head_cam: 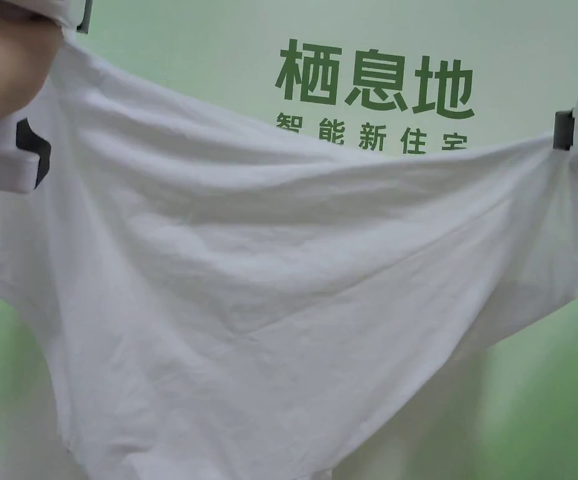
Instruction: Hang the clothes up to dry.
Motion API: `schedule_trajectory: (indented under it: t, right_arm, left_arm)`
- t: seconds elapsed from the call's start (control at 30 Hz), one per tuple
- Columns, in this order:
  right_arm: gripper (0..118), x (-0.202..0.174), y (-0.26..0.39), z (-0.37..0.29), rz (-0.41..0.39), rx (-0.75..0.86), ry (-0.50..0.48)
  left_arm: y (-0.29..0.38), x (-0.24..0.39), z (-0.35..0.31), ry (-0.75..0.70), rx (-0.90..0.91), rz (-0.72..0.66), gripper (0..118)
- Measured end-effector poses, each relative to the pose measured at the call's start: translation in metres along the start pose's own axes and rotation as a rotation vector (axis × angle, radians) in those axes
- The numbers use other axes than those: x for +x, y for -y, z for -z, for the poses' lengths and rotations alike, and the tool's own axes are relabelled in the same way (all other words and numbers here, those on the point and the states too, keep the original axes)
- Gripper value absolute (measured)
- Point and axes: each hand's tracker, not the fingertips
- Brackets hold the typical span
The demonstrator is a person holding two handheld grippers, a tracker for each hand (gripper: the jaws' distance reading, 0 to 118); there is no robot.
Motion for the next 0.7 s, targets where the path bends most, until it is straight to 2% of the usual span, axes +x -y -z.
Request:
schedule_trajectory:
  t: [0.1, 0.17, 0.23, 0.4, 0.57, 0.7]
  right_arm:
    - [2, -0.005, 0.022, -0.003, -0.037, -0.02, -0.019]
    - [2, -0.007, 0.038, -0.011, -0.021, -0.031, -0.051]
    - [2, -0.009, 0.054, -0.021, -0.011, -0.045, -0.098]
    - [2, -0.015, 0.094, -0.061, -0.03, -0.084, -0.169]
    - [2, -0.006, 0.135, -0.116, 0.007, -0.144, -0.249]
    - [2, 0.014, 0.165, -0.167, -0.001, -0.178, -0.287]
  left_arm:
    - [0.027, 0.005, -0.011, 0.021, -0.005, 0.019, 9]
    - [0.049, 0.007, -0.02, 0.034, -0.021, 0.038, 9]
    - [0.067, 0.005, -0.026, 0.065, -0.062, -0.006, 9]
    - [0.129, -0.002, -0.056, 0.092, -0.147, 0.082, 9]
    - [0.172, -0.024, -0.108, 0.174, -0.231, 0.06, 9]
    - [0.2, -0.045, -0.164, 0.241, -0.283, 0.056, 9]
